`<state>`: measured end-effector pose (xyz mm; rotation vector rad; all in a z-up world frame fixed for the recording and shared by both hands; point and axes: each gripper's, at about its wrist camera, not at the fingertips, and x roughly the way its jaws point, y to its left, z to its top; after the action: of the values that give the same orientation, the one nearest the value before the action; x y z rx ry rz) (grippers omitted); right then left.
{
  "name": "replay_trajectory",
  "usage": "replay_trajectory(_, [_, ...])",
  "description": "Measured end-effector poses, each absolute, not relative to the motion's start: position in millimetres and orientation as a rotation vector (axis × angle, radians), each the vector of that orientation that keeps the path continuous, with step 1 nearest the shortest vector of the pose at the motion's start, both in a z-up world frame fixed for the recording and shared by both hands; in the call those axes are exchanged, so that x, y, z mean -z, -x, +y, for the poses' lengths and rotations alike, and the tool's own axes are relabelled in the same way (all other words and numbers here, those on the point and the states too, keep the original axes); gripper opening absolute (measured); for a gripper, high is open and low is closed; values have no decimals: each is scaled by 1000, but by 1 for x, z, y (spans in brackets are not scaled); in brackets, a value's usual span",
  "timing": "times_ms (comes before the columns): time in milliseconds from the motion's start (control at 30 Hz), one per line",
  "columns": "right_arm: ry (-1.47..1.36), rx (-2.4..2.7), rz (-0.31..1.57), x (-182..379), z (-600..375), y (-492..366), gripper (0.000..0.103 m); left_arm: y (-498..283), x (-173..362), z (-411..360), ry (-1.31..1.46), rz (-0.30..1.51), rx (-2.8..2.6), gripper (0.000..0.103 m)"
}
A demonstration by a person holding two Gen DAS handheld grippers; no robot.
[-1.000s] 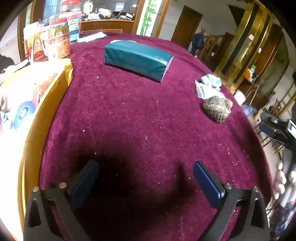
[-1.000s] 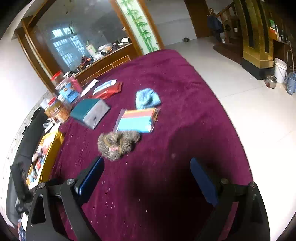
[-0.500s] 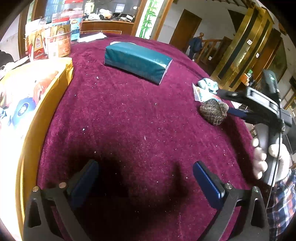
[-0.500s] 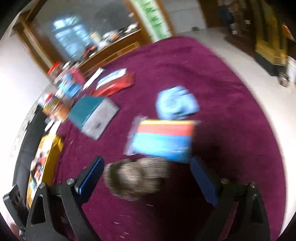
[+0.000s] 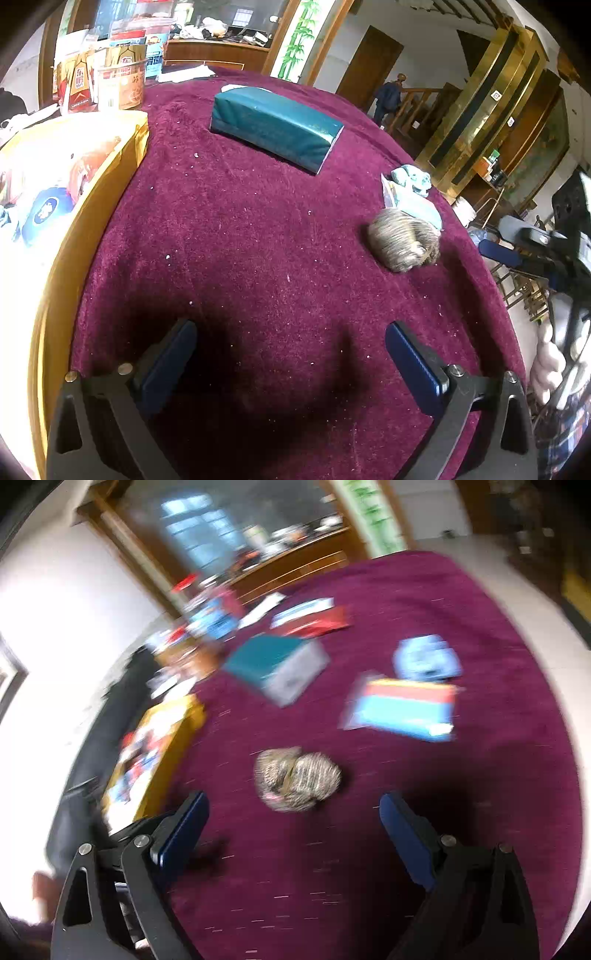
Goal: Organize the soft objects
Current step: 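Move both open tools back toward the remaining items on the table, then grasp the knitted brown ball with the left tool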
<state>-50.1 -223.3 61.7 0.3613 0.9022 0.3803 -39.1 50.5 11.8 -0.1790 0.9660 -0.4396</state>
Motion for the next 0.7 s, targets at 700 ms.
replay_trajectory(700, [-620,-144,853,-15,-307,-51,94,39,-11,59,250,949,459,102])
